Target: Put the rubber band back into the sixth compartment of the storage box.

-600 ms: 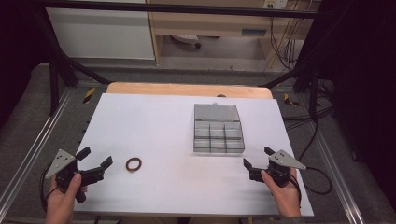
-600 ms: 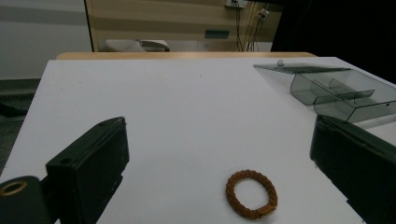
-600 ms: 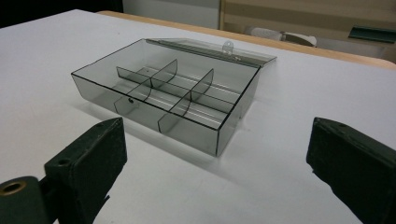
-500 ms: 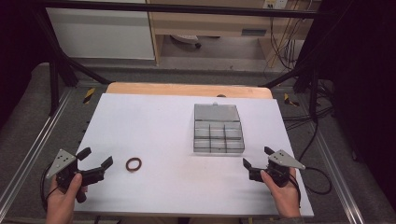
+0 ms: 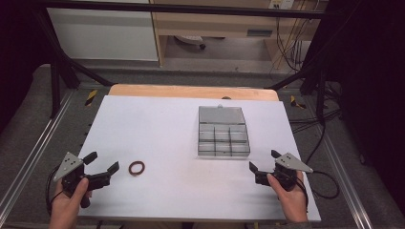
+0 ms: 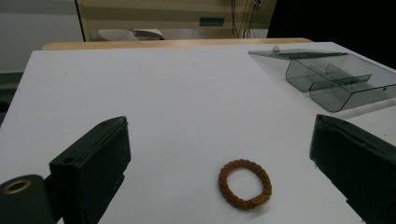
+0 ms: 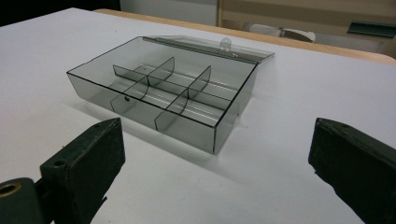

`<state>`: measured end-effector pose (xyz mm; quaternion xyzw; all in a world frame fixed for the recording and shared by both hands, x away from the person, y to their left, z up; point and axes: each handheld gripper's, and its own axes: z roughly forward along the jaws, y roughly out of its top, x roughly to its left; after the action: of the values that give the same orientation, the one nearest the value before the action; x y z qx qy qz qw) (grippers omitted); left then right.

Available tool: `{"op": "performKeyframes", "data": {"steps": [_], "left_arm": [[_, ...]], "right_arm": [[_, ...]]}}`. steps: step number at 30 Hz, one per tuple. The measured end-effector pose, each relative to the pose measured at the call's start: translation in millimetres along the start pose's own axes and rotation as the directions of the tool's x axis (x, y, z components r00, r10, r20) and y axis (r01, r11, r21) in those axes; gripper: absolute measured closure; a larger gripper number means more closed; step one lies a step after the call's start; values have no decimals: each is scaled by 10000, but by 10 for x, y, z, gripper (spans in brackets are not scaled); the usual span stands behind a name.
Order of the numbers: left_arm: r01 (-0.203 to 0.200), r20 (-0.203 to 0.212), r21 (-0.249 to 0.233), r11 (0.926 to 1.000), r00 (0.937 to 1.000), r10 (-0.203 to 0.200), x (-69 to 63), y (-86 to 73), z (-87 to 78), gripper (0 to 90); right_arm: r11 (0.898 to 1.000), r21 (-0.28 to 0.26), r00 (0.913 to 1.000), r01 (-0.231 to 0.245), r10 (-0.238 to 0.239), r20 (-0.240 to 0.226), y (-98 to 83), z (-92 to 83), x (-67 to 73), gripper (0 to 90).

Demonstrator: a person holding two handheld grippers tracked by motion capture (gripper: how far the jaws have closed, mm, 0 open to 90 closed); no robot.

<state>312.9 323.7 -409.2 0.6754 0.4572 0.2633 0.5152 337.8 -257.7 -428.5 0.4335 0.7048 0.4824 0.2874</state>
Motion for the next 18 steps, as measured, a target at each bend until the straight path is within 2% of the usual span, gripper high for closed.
{"op": "performKeyframes", "data": {"steps": [8,18], "left_arm": [[-240,167,214,9995,9996,236,-55,-10,50,55],[-263,-49,210,9994,9996,264,-61,-21,66,55]], "right_arm": [[10000,7,10000,13,-13,-8,3,7,14,39],[10000,84,9998,19,-17,-186,14,19,53,35]]}}
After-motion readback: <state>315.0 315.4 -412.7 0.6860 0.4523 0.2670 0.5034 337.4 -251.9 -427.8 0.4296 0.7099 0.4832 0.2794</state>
